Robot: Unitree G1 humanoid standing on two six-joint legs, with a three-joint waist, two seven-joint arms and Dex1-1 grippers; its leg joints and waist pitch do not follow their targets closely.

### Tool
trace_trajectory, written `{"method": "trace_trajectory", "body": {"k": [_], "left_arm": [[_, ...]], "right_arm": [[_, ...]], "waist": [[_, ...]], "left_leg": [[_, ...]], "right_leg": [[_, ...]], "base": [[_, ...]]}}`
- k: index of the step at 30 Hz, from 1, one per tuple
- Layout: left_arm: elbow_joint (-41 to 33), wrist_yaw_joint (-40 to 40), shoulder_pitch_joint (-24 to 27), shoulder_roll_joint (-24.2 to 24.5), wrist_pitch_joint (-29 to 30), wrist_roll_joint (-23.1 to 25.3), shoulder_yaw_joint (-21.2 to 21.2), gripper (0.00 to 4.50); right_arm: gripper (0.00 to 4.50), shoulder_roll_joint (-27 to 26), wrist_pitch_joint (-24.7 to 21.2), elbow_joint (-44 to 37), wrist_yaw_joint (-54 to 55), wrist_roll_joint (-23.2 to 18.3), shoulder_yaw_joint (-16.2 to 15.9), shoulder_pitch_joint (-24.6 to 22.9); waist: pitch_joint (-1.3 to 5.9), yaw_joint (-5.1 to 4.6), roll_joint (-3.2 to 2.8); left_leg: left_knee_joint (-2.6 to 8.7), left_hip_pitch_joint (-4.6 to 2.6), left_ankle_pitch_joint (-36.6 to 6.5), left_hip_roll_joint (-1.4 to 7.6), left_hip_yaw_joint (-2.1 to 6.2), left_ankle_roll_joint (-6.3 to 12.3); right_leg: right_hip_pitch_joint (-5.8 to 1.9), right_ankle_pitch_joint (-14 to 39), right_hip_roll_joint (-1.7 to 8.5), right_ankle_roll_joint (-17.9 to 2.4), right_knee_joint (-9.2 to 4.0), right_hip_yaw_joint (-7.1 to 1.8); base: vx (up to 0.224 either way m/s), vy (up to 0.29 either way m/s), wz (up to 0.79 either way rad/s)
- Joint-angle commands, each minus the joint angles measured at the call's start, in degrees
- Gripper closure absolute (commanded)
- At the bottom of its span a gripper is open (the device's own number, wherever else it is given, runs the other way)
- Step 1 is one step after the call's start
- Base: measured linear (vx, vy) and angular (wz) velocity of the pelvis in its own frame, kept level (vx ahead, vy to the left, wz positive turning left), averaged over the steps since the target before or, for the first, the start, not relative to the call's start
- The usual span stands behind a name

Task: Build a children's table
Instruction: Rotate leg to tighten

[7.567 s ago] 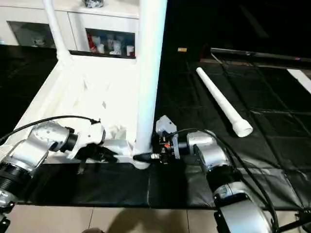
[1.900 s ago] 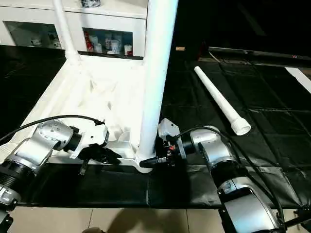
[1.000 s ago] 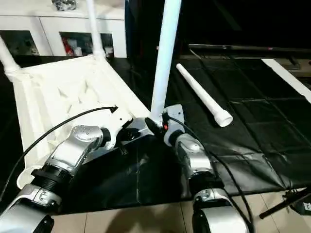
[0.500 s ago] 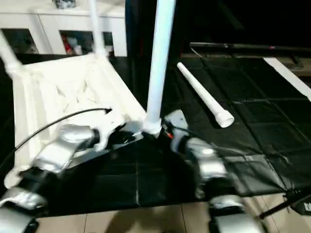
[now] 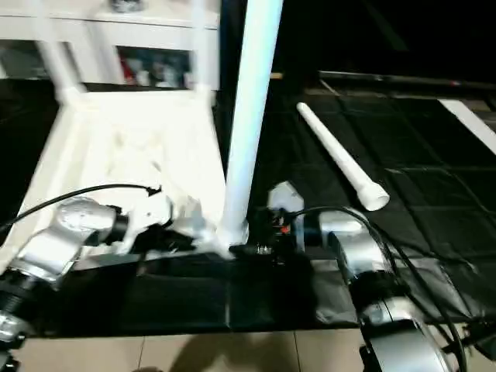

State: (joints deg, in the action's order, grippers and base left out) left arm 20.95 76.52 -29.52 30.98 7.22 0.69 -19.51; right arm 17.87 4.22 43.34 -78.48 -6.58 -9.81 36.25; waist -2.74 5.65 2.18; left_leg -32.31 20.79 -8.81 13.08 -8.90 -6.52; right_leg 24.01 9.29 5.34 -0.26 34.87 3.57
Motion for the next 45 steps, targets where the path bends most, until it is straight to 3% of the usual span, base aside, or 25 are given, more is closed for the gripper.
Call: {"method": "trace_trajectory", "body": {"k": [1, 7, 14, 22, 25, 30, 31, 35, 36, 37, 38, 39, 41, 43, 45], "left_arm": [[-1.1, 4.3, -0.4, 0.2, -2.0, 0.8, -4.1, 4.50], [-1.1, 6.1, -1.1, 0.3, -3.1, 0.8, -5.2, 4.50], [-0.8, 6.9, -1.2, 0.0, -3.9, 0.7, -5.4, 4.50], [0.0, 7.0, -1.4, 0.1, -4.3, 0.9, -5.3, 4.50], [0.5, 5.1, -1.2, -0.6, -1.7, 0.6, -4.4, 4.50], [1.6, -1.8, -1.5, -3.8, 3.8, -0.4, -1.2, 4.50], [2.0, -5.5, -1.9, -5.7, 5.9, -0.8, 0.4, 4.50], [2.1, -16.7, -2.6, -11.3, 10.8, -0.6, 3.7, 4.50], [2.1, -19.3, -2.6, -12.7, 11.6, -0.3, 4.3, 4.50], [2.3, -21.9, -2.8, -14.0, 12.8, 0.0, 4.9, 4.50], [2.4, -24.2, -3.0, -15.5, 14.0, 0.1, 5.5, 4.50], [2.5, -26.5, -3.3, -17.0, 15.0, 0.2, 6.0, 4.50], [2.9, -29.5, -3.8, -18.8, 16.0, 0.4, 6.8, 4.50], [4.2, -34.4, -5.1, -21.5, 16.7, 1.4, 7.6, 4.50], [6.1, -39.3, -6.8, -23.3, 16.8, 3.2, 7.7, 4.50]], "right_arm": [[0.18, -0.1, 1.1, 0.8, -2.2, 0.9, -1.3, 0.8], [0.73, -0.4, 0.0, 1.3, -4.7, 0.9, -3.1, 1.7], [1.42, -0.6, 1.8, 3.1, -6.0, 1.4, -3.7, 1.9], [1.73, -1.2, 2.2, 3.6, -6.4, 1.1, -3.9, 1.5], [1.76, -1.5, 0.7, 2.3, -6.7, -0.4, -3.6, 0.2], [1.76, -4.3, -1.8, 0.8, -0.5, -3.0, -0.3, -2.1], [1.76, -5.7, -3.4, 0.7, 3.6, -3.3, 0.8, -2.7], [1.76, -10.8, -5.9, -0.1, 17.7, -2.0, 2.4, -5.6], [1.76, -12.1, -6.4, 0.1, 20.9, -1.5, 2.6, -6.0], [1.76, -13.4, -6.8, 0.4, 23.7, -1.3, 2.9, -6.1], [1.76, -14.9, -7.3, 1.2, 27.4, -1.1, 3.5, -6.0], [1.76, -16.3, -7.6, 2.1, 31.2, -0.8, 4.5, -5.6], [1.76, -18.0, -7.9, 3.5, 35.5, -0.6, 5.6, -4.9], [1.76, -20.4, -6.9, 6.6, 43.0, 1.0, 6.1, -3.1], [1.76, -22.5, -5.9, 8.7, 49.2, 3.0, 5.9, -1.1]], "waist": [[3.54, -0.10, -0.60], [3.72, 0.53, -0.74], [3.73, 0.63, -0.62], [3.80, 0.61, -0.78], [3.82, 0.56, -0.91], [3.59, 0.63, -0.95], [3.33, 0.37, -0.76], [2.83, -0.57, -0.42], [2.92, -0.82, -0.36], [2.93, -1.36, -0.24], [3.00, -1.68, -0.30], [2.97, -1.84, -0.70], [2.99, -2.54, -0.25], [3.10, -2.76, -0.61], [3.17, -3.09, -0.60]], "left_leg": [[3.58, -0.44, -18.5, -0.14, -1.37, 1.47], [3.49, -0.48, -17.0, -0.11, -1.43, 1.44], [3.51, -0.35, -17.4, -0.15, -1.34, 1.06], [3.46, -0.38, -16.9, -0.16, -1.34, 1.18], [3.43, -0.46, -17.0, -0.18, -1.37, 1.11], [3.54, -0.58, -18.3, -0.19, -1.36, 0.72], [3.76, -0.54, -20.6, -0.34, -1.23, 0.20], [3.91, -1.02, -24.5, -0.72, -0.76, -1.09], [3.88, -0.92, -24.6, -0.81, -0.61, -1.29], [3.99, -0.32, -24.2, -0.96, -0.37, -1.36], [3.88, -0.37, -24.5, -1.01, -0.25, -1.18], [3.87, -0.56, -24.8, -1.03, -0.23, -1.20], [3.66, -0.68, -25.4, -1.24, -0.22, -0.97], [3.67, -0.56, -24.9, -1.24, -0.24, -0.52], [3.74, -0.42, -24.5, -1.26, -0.22, -0.76]], "right_leg": [[-3.01, 14.4, 1.47, -12.8, -3.77, -1.64], [-3.08, 11.7, 1.42, -13.3, -3.46, -1.67], [-3.22, 12.7, 1.50, -13.0, -3.47, -1.65], [-3.23, 11.7, 1.42, -13.2, -3.37, -1.62], [-3.28, 11.0, 1.30, -13.5, -3.33, -1.63], [-3.13, 12.7, 1.37, -13.5, -3.55, -1.64], [-3.15, 17.8, 1.47, -12.0, -4.02, -1.59], [-2.53, 30.0, 1.73, -7.1, -5.58, -1.26], [-2.67, 31.4, 1.80, -6.4, -5.66, -1.10], [-3.03, 34.2, 1.85, -4.7, -5.89, -0.74], [-2.86, 35.6, 1.96, -3.7, -6.36, -0.58], [-2.57, 35.6, 1.92, -3.7, -6.51, -0.60], [-2.29, 35.8, 1.70, -3.6, -6.80, -0.38], [-2.17, 34.0, 1.59, -4.1, -6.63, -0.51], [-2.18, 32.2, 1.44, -4.5, -6.43, -0.48]], "base": [[0.000, 0.000, 0.00], [0.000, 0.000, 0.00], [0.000, 0.000, 0.00], [0.000, 0.000, 0.00], [0.000, 0.000, 0.00], [0.000, 0.000, 0.00], [0.000, 0.000, 0.00], [0.000, 0.000, 0.00], [0.000, 0.000, 0.00], [0.000, 0.000, 0.00], [0.000, 0.000, 0.00], [0.000, 0.000, 0.00], [0.000, 0.000, 0.00], [0.000, 0.000, 0.00], [0.000, 0.000, 0.00]]}}
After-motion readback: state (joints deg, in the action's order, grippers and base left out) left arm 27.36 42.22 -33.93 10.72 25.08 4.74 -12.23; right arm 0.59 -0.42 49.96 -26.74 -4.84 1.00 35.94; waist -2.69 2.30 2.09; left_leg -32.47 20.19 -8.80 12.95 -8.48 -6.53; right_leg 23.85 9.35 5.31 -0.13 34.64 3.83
